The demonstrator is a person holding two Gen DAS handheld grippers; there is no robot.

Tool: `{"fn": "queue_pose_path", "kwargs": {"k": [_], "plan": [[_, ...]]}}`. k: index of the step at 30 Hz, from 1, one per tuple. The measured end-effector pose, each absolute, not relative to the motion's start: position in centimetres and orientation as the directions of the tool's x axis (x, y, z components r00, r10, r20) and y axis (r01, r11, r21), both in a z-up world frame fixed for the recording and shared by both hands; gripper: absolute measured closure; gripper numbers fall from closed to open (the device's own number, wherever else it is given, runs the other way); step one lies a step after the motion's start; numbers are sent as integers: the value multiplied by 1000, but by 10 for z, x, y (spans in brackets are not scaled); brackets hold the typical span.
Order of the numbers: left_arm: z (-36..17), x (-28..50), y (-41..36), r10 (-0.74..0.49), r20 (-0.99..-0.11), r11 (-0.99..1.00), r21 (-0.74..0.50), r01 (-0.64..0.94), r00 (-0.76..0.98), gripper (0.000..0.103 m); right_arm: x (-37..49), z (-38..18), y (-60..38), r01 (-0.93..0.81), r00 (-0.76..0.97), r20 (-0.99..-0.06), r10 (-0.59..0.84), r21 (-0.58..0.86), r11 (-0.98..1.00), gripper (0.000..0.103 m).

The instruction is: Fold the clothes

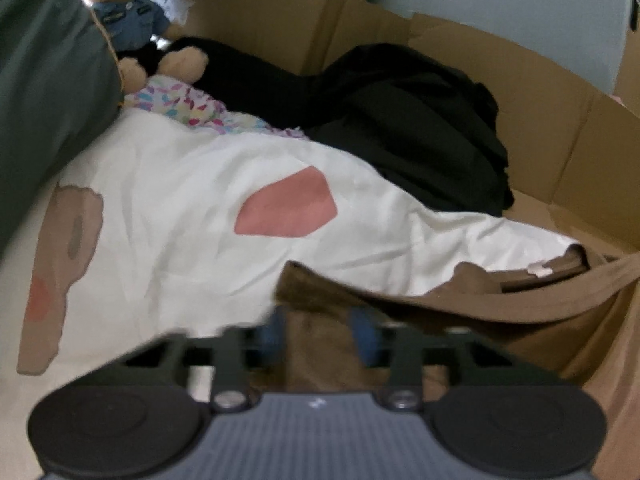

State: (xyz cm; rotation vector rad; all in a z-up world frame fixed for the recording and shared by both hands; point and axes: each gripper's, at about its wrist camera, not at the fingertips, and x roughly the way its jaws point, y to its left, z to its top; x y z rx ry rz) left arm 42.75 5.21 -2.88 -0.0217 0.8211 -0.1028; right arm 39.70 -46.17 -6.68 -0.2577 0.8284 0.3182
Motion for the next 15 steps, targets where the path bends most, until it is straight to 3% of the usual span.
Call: {"fn": "queue_pose_path", "kwargs": {"k": [5,15], "plan": [[-18,424,65,-143,-687,988,-136,68,712,100,404,-59,-468,-341,654,-727,208,-38,939,90],[-22,425,85,-171,-674,956,-289,-44,719,101,420,-49,-489,-217,673,-697,246,131,967,92]]}}
